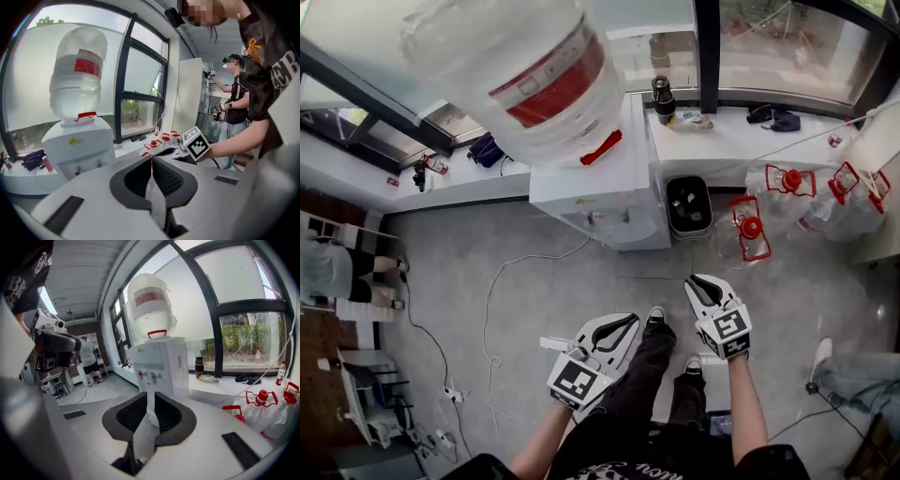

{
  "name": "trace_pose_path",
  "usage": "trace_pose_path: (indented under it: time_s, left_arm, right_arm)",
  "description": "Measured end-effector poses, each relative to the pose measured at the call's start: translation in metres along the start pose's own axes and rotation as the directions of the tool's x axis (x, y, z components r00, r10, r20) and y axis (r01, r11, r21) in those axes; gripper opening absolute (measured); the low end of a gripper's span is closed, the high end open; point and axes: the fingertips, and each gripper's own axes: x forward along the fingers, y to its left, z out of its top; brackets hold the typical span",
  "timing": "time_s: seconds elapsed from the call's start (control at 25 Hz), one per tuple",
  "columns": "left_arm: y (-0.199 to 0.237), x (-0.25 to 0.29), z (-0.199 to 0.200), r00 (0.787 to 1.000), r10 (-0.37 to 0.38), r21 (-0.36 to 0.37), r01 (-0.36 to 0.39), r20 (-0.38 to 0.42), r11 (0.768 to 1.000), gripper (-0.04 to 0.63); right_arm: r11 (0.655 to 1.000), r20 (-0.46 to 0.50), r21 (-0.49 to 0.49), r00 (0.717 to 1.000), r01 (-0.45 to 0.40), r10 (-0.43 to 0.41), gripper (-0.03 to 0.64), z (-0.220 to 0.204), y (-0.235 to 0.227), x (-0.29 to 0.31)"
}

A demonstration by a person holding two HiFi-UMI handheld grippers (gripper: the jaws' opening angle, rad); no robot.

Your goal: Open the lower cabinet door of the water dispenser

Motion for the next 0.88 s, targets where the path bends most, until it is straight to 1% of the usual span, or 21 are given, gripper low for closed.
trace_pose_path:
  time_s: [0.24, 0.36, 0.48, 0.64, 0.8, 0.88]
  left_arm:
    - [0.038, 0.073, -0.049, 0.995, -0.06, -0.007, 0.059, -0.081, 0.998, 0.017]
    - [0.062, 0.106, -0.076, 0.991, -0.073, -0.01, 0.072, -0.117, 0.997, 0.017]
    - [0.087, 0.136, -0.101, 0.988, -0.075, -0.018, 0.073, -0.136, 0.997, 0.017]
    - [0.115, 0.175, -0.134, 0.987, -0.078, -0.015, 0.076, -0.137, 0.997, 0.017]
    - [0.135, 0.203, -0.17, 0.986, -0.078, 0.001, 0.079, -0.148, 0.997, 0.018]
    - [0.141, 0.211, -0.188, 0.985, -0.074, 0.007, 0.076, -0.159, 0.997, 0.018]
  right_arm:
    - [1.0, -0.059, 0.021, 0.998, 0.011, -0.009, 0.104, -0.053, -0.058, 0.086]
    - [1.0, -0.09, 0.013, 0.996, 0.012, -0.011, 0.123, -0.083, -0.08, 0.129]
    - [1.0, -0.111, 0.019, 0.994, 0.015, -0.013, 0.138, -0.115, -0.099, 0.172]
    - [1.0, -0.128, 0.026, 0.992, 0.005, -0.001, 0.149, -0.158, -0.119, 0.228]
    - [0.999, -0.15, -0.016, 0.988, -0.031, 0.029, 0.161, -0.198, -0.127, 0.281]
    - [0.998, -0.165, -0.038, 0.986, -0.042, 0.035, 0.189, -0.213, -0.129, 0.303]
